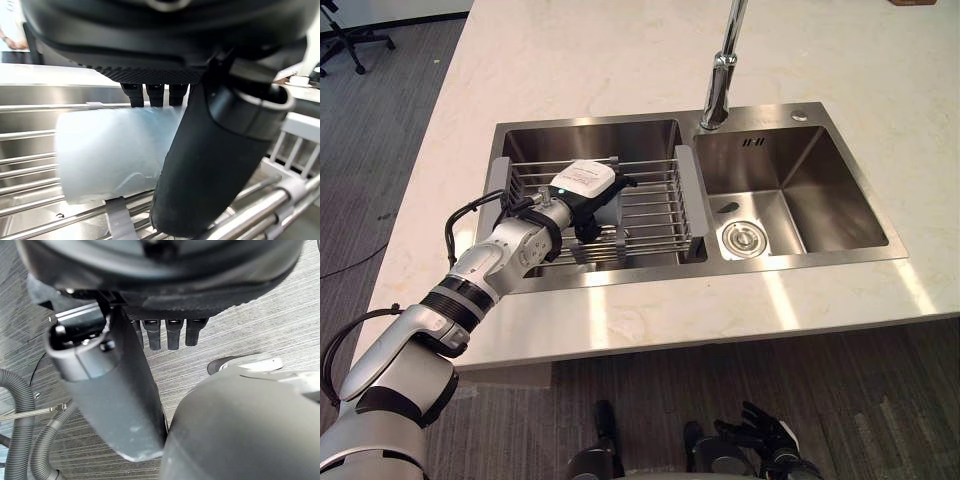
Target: Walk over to the sink, pick up the cup, carry it to the dishwasher, place the cup inside the dishwasher, then close the dishwasher door
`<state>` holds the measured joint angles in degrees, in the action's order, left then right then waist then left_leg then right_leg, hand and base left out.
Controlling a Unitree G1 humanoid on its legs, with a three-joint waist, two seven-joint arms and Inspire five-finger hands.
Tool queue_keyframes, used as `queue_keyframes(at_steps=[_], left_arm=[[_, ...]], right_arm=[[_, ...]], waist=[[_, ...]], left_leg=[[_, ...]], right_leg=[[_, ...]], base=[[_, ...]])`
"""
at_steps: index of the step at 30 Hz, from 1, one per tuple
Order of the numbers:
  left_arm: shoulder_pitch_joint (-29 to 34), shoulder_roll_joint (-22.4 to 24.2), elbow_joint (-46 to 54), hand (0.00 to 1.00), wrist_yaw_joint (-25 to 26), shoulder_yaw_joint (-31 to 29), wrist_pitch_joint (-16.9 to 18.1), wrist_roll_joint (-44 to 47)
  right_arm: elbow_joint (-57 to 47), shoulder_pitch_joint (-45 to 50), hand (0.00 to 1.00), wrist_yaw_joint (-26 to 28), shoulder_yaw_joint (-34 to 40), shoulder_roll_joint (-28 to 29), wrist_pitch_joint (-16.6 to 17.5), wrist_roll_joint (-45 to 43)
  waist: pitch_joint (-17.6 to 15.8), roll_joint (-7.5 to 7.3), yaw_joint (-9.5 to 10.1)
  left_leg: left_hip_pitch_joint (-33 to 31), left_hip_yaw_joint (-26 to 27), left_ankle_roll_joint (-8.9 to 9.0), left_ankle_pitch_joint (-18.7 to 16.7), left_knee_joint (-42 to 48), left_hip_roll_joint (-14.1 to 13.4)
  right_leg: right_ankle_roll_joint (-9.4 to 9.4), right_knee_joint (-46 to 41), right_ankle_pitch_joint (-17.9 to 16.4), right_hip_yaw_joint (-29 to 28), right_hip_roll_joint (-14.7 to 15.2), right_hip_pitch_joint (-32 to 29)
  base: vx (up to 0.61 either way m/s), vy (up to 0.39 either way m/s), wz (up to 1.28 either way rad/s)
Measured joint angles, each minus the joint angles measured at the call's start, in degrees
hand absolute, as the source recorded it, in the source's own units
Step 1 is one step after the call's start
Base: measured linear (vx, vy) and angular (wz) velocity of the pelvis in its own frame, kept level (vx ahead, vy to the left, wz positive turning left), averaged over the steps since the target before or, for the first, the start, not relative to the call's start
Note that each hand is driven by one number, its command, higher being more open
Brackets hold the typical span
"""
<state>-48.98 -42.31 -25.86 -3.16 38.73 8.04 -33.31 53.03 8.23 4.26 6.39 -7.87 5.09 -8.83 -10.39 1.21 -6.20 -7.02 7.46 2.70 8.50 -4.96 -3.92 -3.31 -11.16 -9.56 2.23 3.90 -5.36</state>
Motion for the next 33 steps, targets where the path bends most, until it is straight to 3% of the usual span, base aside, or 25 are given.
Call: queue_keyframes(at_steps=[6,7,17,22,33], left_arm=[[-3.2,0.0,-3.1,0.9,0.1,-0.2,0.4,-0.6],[-3.8,0.0,-3.6,0.3,0.1,-0.2,0.3,-0.5],[-3.9,0.8,-8.9,0.3,0.9,-8.0,-2.2,4.8],[-0.5,1.7,-7.9,0.3,1.6,-12.4,-2.6,9.3],[11.6,3.3,7.6,0.3,3.0,-16.6,-2.8,15.9]], right_arm=[[0.0,-1.9,0.9,0.0,-0.4,-0.1,0.0,0.0],[0.0,-2.2,0.9,0.0,-0.4,-0.1,0.0,0.0],[0.0,-3.4,0.9,0.0,-0.4,-0.4,0.0,-0.1],[0.3,-3.4,0.9,0.1,-0.4,-0.5,-0.1,-0.1],[0.4,-3.0,0.9,0.1,-0.5,-0.7,-0.1,-0.1]], waist=[[-1.1,0.04,-0.86],[-1.2,0.09,-0.86],[-3.7,0.65,-1.68],[-4.0,0.8,-1.7],[-4.0,0.89,-0.39]], left_leg=[[-0.4,0.3,0.0,0.0,0.0,0.0],[-0.7,0.3,0.0,0.0,0.0,-0.1],[-0.2,0.3,0.02,0.0,0.0,0.1],[0.7,-0.7,0.06,0.0,0.0,0.3],[1.8,-2.4,0.16,-0.1,-0.1,0.6]], right_leg=[[0.0,0.0,0.0,-0.6,0.0,-0.7],[-0.01,0.0,0.0,-0.7,0.0,-1.0],[-0.26,2.1,1.0,-0.2,0.1,0.7],[-0.19,3.5,1.1,1.2,0.2,3.0],[-0.19,4.6,1.1,3.0,0.5,5.6]], base=[[0.0,-0.003,-0.03],[-0.01,-0.008,-0.07],[0.01,-0.005,0.01],[0.03,-0.016,0.12],[-0.01,-0.003,0.09]])
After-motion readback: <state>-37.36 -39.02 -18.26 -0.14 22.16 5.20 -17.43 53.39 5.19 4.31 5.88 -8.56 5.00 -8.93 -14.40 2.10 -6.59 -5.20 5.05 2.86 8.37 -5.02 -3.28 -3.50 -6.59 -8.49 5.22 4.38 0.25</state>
